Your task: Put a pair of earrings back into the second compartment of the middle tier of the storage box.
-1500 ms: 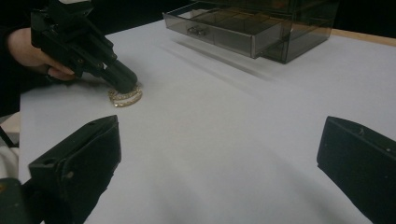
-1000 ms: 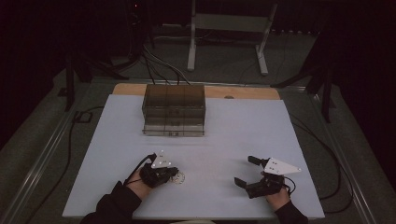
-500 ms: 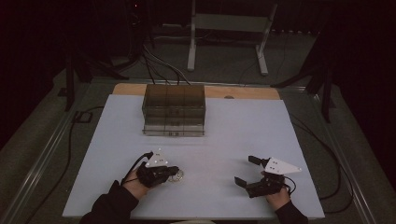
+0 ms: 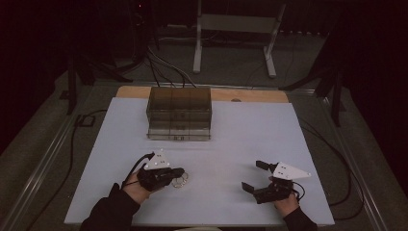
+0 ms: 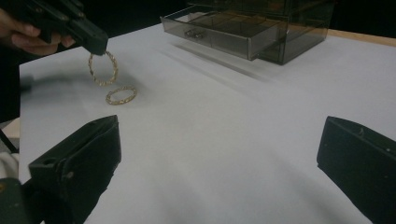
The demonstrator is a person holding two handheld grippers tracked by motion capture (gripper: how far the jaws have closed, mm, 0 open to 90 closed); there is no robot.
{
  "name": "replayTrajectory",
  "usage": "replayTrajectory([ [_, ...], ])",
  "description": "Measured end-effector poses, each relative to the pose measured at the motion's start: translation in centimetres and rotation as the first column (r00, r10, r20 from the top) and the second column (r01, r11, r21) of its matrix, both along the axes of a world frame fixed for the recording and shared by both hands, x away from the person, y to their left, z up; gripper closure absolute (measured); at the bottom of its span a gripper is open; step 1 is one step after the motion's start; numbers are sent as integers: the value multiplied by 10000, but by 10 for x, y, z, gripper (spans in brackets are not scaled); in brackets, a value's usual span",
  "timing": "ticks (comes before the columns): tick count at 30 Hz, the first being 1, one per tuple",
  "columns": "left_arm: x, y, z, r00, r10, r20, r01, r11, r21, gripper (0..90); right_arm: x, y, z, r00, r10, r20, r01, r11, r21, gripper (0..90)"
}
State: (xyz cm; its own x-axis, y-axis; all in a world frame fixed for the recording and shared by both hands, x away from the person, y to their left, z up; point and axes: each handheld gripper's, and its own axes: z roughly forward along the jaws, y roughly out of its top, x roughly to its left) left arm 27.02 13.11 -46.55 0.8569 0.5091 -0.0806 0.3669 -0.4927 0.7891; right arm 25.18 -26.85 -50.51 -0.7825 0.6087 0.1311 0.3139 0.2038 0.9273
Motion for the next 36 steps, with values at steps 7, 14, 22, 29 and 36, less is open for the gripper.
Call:
replayTrajectory([
  [7, 6, 1, 13, 9997, 12, 241, -11, 10000, -14, 897, 0, 0, 0, 10000, 21, 11, -21, 10000, -4, 0],
  [14, 16, 2, 19, 9996, 164, 243, -160, 9997, -166, 897, 0, 0, 0, 10000, 30, -11, -30, 10000, 6, 0],
  [22, 33, 5, 23, 9995, 320, 77, -317, 9991, -284, 897, 0, 0, 0, 10000, 24, -20, -24, 10000, 13, 0],
  [29, 46, 5, 28, 9985, 519, 171, -514, 9982, -308, 897, -1, -1, 1, 9999, -13, 161, 12, 10000, 54, 0],
  [36, 60, 6, 34, 9965, 802, 218, -789, 9955, -525, 897, -1, -1, 1, 9999, 8, 107, -8, 10000, 46, 0],
])
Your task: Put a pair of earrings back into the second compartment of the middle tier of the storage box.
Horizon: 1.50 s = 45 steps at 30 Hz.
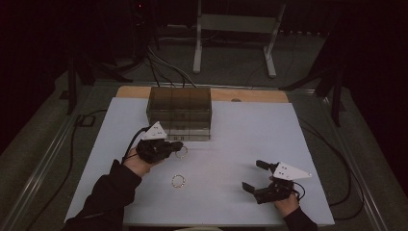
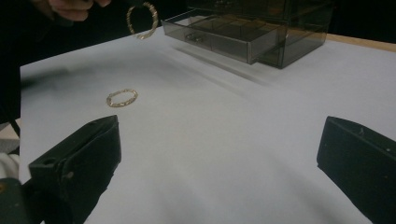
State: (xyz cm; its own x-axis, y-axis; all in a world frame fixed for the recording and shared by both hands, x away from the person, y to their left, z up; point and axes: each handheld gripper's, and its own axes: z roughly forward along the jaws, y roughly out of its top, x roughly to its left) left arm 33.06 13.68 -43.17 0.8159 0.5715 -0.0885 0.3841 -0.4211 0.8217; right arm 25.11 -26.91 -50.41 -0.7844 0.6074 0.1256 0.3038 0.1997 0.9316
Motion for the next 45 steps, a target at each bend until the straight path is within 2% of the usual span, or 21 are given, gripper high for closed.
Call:
replayTrajectory([
  [16, 34, 5, 6, 9972, 743, 18, -742, 9967, -318, 896, -1, 0, 0, 10000, 54, 40, -54, 10000, -3, 0],
  [24, 53, 9, 7, 9920, 1259, -46, -1260, 9902, -608, 896, -1, 1, 0, 9999, 91, 49, -91, 9999, -46, 0],
  [33, 72, 4, -3, 9843, 1747, -239, -1761, 9808, -841, 896, -1, 1, 1, 9999, 108, 101, -107, 9999, -107, 0],
  [36, 75, 1, -8, 9838, 1780, -202, -1789, 9819, -618, 896, -2, 1, 1, 9999, 105, 104, -104, 9999, -115, 0],
  [40, 77, 0, -15, 9826, 1834, -298, -1849, 9811, -569, 896, -3, 1, 1, 9998, 142, 141, -139, 9998, -164, 0],
  [45, 87, -2, -24, 9765, 2116, -419, -2139, 9749, -613, 895, -3, 3, 0, 9997, 176, 151, -172, 9995, -267, 0],
])
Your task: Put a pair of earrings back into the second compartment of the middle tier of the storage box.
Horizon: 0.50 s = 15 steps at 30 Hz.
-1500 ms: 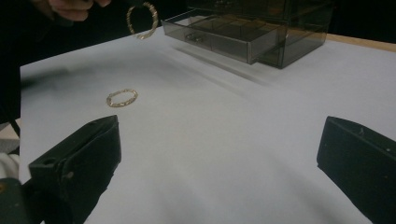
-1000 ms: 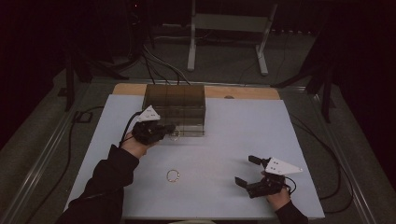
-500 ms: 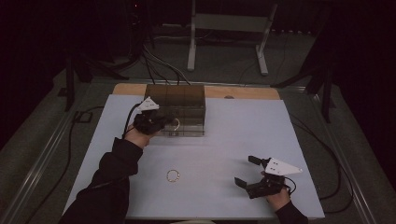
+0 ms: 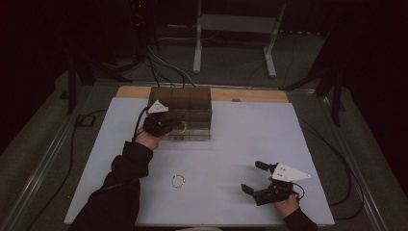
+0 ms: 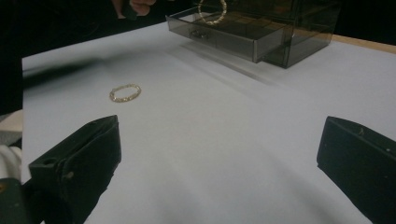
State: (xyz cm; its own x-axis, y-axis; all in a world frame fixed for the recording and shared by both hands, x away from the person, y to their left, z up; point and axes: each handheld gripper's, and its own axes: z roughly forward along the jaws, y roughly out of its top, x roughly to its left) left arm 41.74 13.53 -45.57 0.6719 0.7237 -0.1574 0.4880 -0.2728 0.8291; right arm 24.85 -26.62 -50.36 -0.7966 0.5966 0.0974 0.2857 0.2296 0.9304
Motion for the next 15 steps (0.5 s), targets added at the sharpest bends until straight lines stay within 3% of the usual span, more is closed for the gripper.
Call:
replayTrajectory([
  [8, 13, -5, -13, 9977, 391, -550, -384, 9992, 135, 895, 0, 0, 0, 10000, -5, -27, 5, 10000, 24, 0],
  [13, 14, -8, -18, 9977, 266, -625, -229, 9980, 592, 887, 0, -1, 0, 10000, 14, -57, -14, 10000, 12, 0],
  [15, 12, -8, -18, 9987, 250, -452, -219, 9976, 663, 846, 0, -1, 0, 10000, 5, -45, -5, 10000, 40, 0],
])
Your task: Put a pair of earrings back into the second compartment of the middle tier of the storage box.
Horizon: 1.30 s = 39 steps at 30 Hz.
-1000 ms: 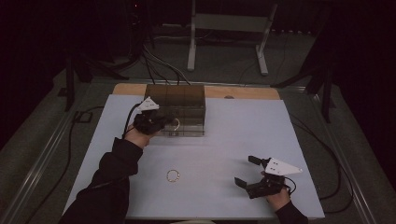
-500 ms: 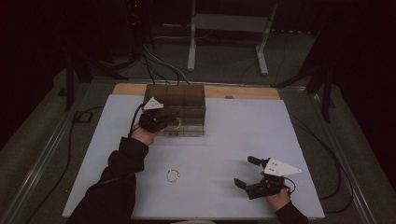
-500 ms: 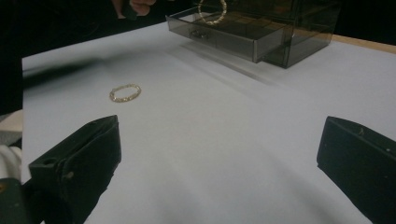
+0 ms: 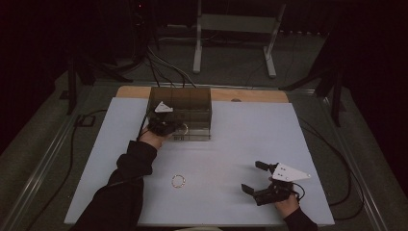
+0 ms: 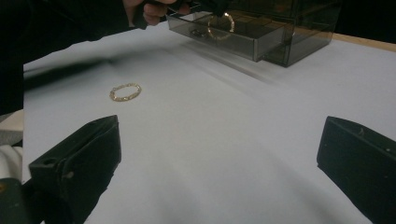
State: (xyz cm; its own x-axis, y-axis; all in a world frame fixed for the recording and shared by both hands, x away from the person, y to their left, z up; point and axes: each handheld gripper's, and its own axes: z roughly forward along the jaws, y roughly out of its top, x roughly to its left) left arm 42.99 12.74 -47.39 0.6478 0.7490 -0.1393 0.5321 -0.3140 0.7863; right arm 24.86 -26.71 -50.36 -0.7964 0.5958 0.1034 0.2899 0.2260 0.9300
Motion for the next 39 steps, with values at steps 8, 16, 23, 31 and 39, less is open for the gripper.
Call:
replayTrajectory([
  [8, -12, 5, 16, 9982, 133, 586, -134, 9999, 4, 510, 1, 0, 0, 10000, -5, -16, 5, 10000, -28, 0],
  [16, -30, 12, 29, 9981, -175, 583, 204, 9986, -480, 317, 1, 0, -1, 9999, -59, -92, 60, 10000, 55, 0],
  [23, -48, 17, 32, 9983, -420, 408, 447, 9967, -681, 199, 2, 0, -1, 9999, -74, -122, 74, 10000, 47, 0],
  [31, -77, 18, 30, 9952, -873, 446, 901, 9937, -670, 180, 2, 0, -2, 9998, -97, -159, 98, 9999, 51, 0],
  [39, -109, 18, 28, 9864, -1562, 508, 1608, 9814, -1049, 162, 3, 0, -2, 9997, -101, -203, 103, 9999, 83, 0],
])
